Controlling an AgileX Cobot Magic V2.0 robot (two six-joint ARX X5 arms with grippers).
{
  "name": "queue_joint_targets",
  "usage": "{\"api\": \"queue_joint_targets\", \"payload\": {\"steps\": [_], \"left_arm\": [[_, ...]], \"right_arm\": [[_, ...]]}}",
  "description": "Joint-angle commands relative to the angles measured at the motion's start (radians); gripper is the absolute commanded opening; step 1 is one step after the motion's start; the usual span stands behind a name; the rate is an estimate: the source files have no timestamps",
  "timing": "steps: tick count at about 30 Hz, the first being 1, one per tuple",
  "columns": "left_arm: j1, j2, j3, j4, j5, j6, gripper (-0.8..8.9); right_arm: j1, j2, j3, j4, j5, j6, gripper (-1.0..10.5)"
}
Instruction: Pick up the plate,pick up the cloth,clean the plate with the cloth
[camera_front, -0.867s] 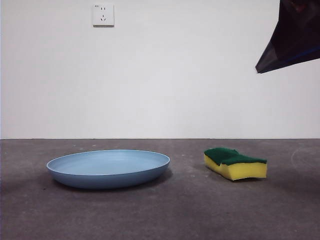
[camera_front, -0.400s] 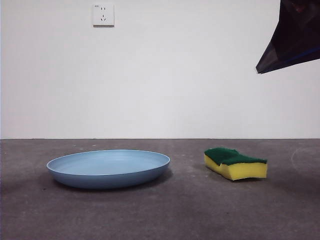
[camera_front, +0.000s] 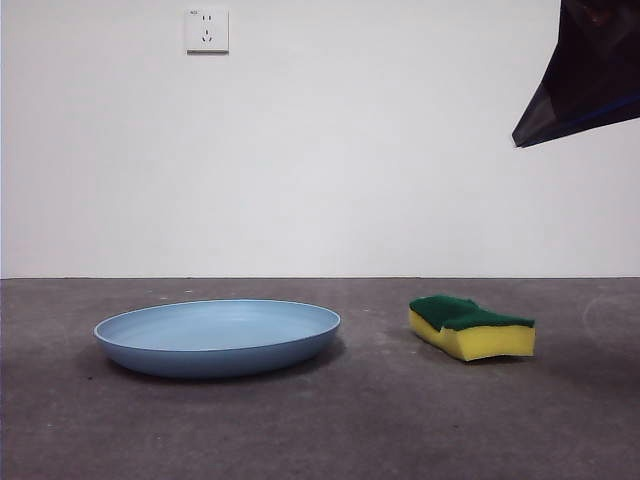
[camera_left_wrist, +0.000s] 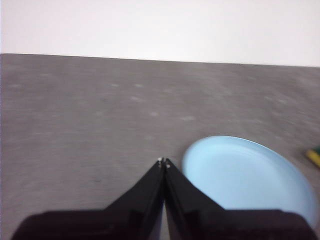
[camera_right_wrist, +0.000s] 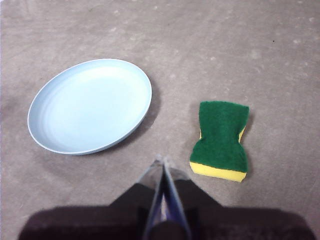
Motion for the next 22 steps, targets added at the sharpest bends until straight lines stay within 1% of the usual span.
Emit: {"api": "queue_joint_targets", "payload": {"steps": [1,4,8,11,13,17,22], "left_arm": [[0.082,-0.03,-0.06,0.051,0.006,0.015,-0.03],[0.15,-0.082,-0.132,0.14,0.039,0.021,-0.03],[0.219,-0.159,-0.223,0.246,0.133,0.053,-0.03],[0.253,-0.158,-0.272,0.319,0.2,0.074,-0.03],[0.27,-0.158,-0.294,0.332,0.237,0.08,-0.03],[0.291,-0.158,-0.32,0.332,0.266,0.094,-0.03],[0.305,-0.158,-0.358,0.328,0.266,0.09,-0.03]], "right_arm": [[0.0,-0.001,-0.006,0.004,0.004,0.006,-0.2],[0.0,-0.001,-0.006,0.004,0.004,0.006,-0.2],[0.0,-0.001,-0.006,0.004,0.004,0.006,-0.2],[0.0,-0.001,-0.006,0.003,0.004,0.006,-0.2],[0.0,-0.001,-0.006,0.002,0.003,0.006,-0.2],[0.0,-0.001,-0.006,0.001,0.004,0.006,-0.2],[0.0,-0.001,-0.006,0.0,0.004,0.006,-0.2]]}}
